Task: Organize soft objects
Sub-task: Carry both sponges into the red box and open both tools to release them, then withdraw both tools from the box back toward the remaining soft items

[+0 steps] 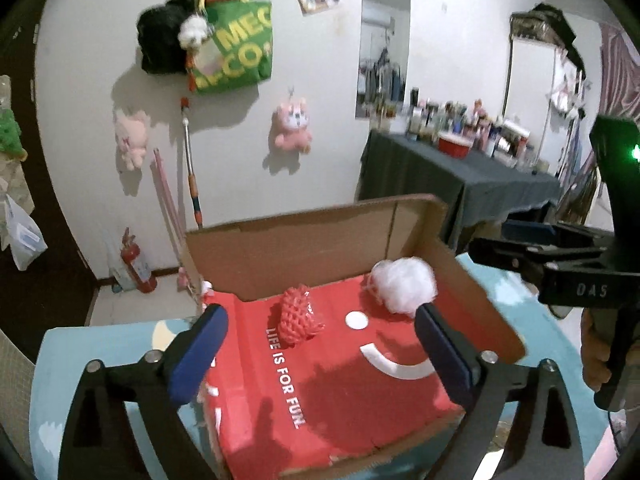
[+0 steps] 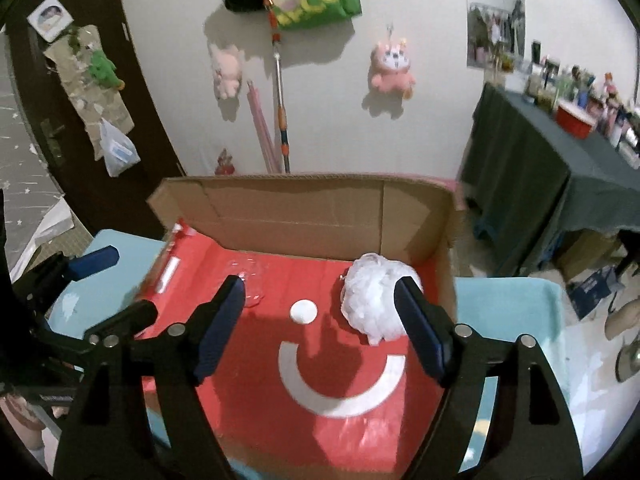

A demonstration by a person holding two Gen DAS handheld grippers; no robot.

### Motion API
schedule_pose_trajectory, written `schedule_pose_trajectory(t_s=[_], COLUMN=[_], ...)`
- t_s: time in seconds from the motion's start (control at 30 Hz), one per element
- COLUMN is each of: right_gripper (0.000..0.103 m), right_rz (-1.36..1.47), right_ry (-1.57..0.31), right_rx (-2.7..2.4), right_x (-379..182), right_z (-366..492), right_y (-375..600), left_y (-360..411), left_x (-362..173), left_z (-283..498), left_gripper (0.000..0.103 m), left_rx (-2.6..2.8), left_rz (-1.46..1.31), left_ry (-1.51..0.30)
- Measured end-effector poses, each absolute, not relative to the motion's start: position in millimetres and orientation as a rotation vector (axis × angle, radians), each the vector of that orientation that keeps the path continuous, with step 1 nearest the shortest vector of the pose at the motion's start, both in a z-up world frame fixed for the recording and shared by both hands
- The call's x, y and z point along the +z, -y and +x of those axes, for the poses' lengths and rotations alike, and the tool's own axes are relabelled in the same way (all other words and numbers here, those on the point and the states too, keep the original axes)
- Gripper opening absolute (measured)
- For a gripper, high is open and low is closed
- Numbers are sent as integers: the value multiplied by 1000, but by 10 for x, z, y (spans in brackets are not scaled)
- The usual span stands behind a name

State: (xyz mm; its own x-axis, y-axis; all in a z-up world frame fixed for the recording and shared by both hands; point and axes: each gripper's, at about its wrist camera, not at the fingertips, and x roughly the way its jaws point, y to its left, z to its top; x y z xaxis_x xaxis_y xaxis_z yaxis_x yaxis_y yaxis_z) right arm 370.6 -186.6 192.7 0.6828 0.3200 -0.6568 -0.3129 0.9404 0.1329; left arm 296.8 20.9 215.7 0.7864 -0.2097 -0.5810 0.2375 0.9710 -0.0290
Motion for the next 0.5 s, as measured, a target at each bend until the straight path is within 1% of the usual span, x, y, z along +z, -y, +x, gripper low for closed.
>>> schedule_pose_trajectory(t_s=[0.03, 0.1, 0.27, 0.37, 0.5], right_gripper=[79, 85, 87, 91, 91], right_rz=[10, 10, 0, 2, 1], right_ry=[-719, -679, -568, -519, -462], right_rx=[356, 365, 391, 414, 424], right_x=[1985, 2098, 2349, 2456, 2561], right_z=[3597, 3360, 2695, 2381, 1979], right_y=[1881, 1920, 1987, 2026, 2083], left_y=[-218, -248, -322, -375, -430], left_x=[2239, 2335, 2577, 2700, 2754], left_z=[2825, 2645, 2040, 1728, 1327], left_gripper=[99, 101, 103, 103, 103], left_rx=[-241, -243, -247, -245, -243], left_rz=[39, 37, 23, 7, 2], left_ry=[-596, -564, -477, -444, -397])
